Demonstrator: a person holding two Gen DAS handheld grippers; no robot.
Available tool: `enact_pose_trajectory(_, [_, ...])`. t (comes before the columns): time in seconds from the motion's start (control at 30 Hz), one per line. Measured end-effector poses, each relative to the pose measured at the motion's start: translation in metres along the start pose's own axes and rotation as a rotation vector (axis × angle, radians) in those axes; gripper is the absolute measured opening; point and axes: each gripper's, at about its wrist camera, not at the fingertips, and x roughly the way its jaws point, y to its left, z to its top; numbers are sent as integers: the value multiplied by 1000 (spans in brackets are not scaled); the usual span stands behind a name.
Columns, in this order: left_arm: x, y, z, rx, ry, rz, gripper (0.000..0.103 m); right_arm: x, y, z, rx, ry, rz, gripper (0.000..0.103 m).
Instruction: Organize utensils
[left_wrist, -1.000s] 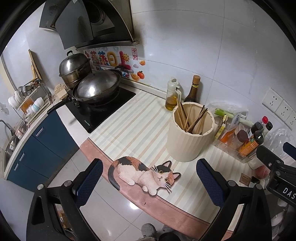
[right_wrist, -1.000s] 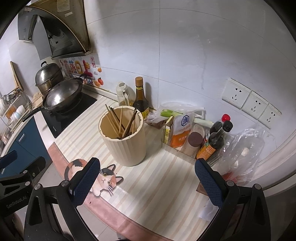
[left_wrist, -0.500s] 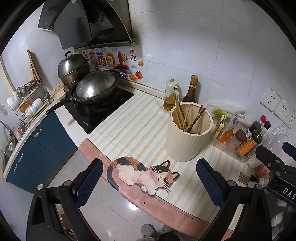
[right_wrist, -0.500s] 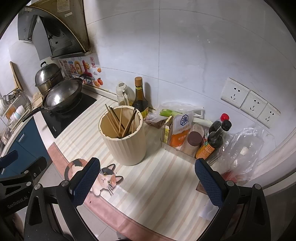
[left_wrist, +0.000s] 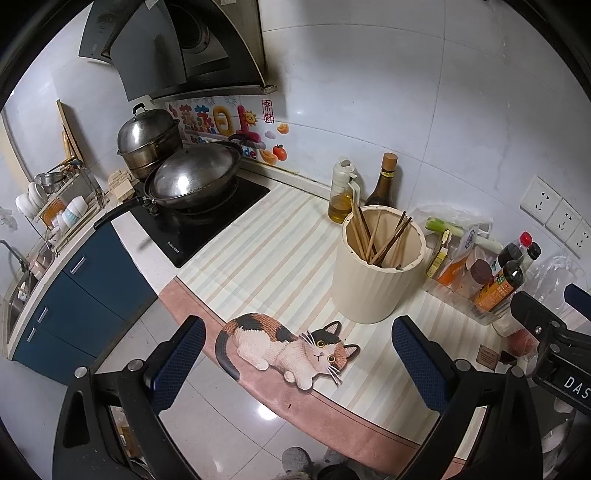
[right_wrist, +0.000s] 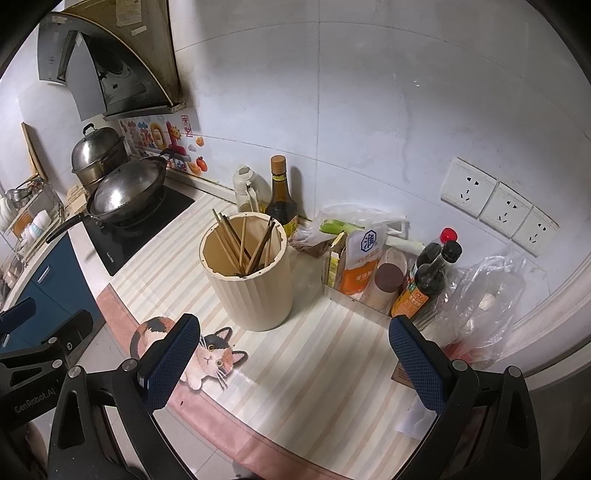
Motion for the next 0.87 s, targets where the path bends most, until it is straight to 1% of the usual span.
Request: enact_pose_trajectory(0.87, [-11,-4,0,-2,-20,4,103,-8,1,-2,-3,-7,7,103])
